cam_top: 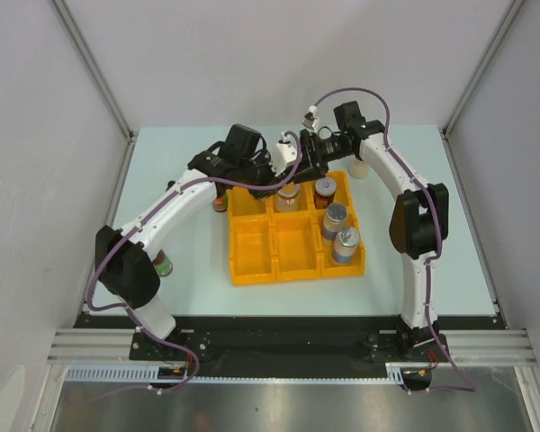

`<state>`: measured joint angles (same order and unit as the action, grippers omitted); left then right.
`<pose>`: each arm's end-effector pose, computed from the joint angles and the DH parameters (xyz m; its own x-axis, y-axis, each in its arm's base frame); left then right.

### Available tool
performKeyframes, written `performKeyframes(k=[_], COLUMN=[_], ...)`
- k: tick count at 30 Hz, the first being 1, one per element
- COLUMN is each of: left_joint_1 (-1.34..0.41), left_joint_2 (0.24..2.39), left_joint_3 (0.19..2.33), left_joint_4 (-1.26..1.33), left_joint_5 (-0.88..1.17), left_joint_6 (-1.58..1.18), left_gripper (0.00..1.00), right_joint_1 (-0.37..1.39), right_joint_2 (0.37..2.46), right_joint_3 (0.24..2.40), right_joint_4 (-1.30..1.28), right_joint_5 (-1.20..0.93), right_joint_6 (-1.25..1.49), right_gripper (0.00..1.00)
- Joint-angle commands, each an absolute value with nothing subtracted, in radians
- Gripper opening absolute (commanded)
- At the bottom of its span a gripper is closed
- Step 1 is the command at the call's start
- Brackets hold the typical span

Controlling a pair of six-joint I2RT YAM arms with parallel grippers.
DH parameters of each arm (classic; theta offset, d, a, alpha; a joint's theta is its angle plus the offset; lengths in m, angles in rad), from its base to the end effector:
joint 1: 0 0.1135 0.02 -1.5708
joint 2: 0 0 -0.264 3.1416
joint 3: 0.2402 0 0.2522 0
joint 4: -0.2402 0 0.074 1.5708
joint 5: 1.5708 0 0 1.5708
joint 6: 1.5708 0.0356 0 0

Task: Organize the condiment bottles
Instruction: Pick up the bottle from the storage box, then place the bottle in the storage box.

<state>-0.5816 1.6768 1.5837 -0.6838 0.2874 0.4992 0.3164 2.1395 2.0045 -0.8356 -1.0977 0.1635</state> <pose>0.3074 -0.2142 0.3372 -0.1812 0.6686 -0.7212 0.8913 0.4216 0.1669 0.4310 0.1745 0.2880 -0.8747 -0.2083 -0.4377 -0.4837 0.3147 0.8167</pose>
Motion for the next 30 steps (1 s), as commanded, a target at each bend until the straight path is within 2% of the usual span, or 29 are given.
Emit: performKeyframes(k=[1,11,19,22,25,26,30], left_joint_1=[-0.583,-0.589,-0.597,-0.597,-0.598,-0.598,-0.598], left_joint_2=[1.638,1.649,1.666,1.672,1.675,1.677,1.677], left_joint_3=[1.605,1.594,1.58,1.58,1.578,1.578,1.572], left_joint_4=[-0.646,-0.653,-0.655,-0.655,-0.65,-0.65,-0.646], left_joint_5=[0.296,0.308,0.31,0.307,0.302,0.302,0.302], left_joint_6=[0.515,0.518,0.52,0.517,0.514,0.514,0.511], left_gripper=[0.0,0.0,0.0,0.0,0.0,0.0,0.08], right_joint_1=[0.331,0.359,0.36,0.364,0.367,0.368,0.37], right_joint_2=[2.138,2.144,2.137,2.134,2.131,2.129,2.129], right_joint_3=[2.034,2.057,2.059,2.057,2.056,2.057,2.062], right_joint_4=[-0.862,-0.864,-0.864,-0.864,-0.865,-0.865,-0.867], right_joint_5=[-1.134,-1.166,-1.172,-1.175,-1.175,-1.175,-1.174], right_joint_6=[0.146,0.147,0.152,0.152,0.152,0.152,0.146], right_gripper=[0.8,0.74,0.63,0.55,0.4,0.31,0.2])
